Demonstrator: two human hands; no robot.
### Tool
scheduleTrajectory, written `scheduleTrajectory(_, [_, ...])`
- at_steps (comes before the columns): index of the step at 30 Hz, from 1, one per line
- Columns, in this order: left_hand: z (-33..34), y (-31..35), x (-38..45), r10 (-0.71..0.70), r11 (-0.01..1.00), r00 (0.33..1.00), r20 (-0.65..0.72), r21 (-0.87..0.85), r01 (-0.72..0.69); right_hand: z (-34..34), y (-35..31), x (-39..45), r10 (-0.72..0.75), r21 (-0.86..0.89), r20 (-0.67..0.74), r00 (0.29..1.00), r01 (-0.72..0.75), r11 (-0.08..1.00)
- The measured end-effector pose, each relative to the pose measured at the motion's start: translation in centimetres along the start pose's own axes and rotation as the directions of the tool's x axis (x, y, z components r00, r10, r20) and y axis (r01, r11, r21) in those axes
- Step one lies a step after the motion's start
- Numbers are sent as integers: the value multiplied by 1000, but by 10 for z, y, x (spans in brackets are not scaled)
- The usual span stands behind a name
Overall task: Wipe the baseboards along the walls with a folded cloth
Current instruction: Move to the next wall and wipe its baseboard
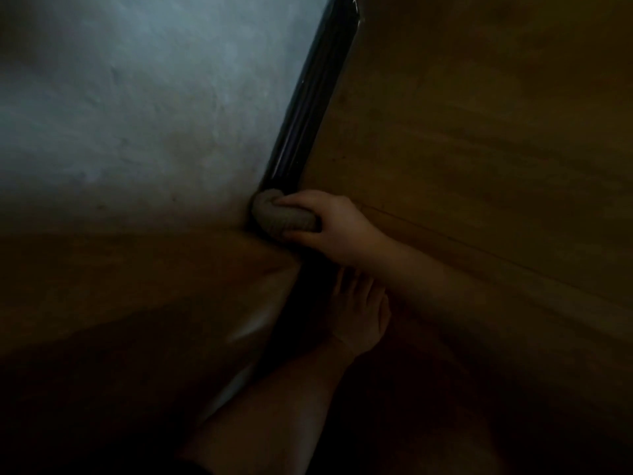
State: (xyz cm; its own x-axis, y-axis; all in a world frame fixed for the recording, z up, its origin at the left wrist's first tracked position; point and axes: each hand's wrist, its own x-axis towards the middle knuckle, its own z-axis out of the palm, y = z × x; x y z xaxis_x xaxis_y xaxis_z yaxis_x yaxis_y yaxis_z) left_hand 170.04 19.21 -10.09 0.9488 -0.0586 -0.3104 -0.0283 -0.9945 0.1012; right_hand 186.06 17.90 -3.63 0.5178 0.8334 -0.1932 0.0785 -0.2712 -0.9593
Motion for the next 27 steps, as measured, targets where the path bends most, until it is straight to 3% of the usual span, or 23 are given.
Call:
scheduleTrajectory(4, [2,-3,3,-5,999,998,-63,-41,2,-27,0,10,35,-7,25,999,-35,999])
scheduleTrajectory(6, [4,-3,3,1,999,996,-85,-51,-6,-54,2,16,79,0,-181,980,-80,997])
scheduleTrajectory(9, [6,-4,4,4,999,996,-92,-42,-8,-104,2,35,160,23,-556,816,-178,984])
scheduleTrajectory(11, [9,-5,2,7,998,995,-95,-54,-13,-136,-1,57,120,-10,-681,723,-173,985])
scheduleTrajectory(12, [9,-5,1,8,998,996,-93,-65,-14,-148,-4,69,84,-43,-696,713,-158,987])
scheduleTrajectory(16, [12,-4,0,2,996,995,-99,-89,-11,-154,-10,108,16,-169,-637,771,-159,973])
scheduleTrajectory(20, [10,-1,2,9,997,995,-102,-73,-16,-138,-14,103,17,-143,-633,774,-138,980])
scheduleTrajectory(27, [8,0,3,18,997,984,-177,-76,-32,-50,-27,33,18,-37,-380,925,-35,999])
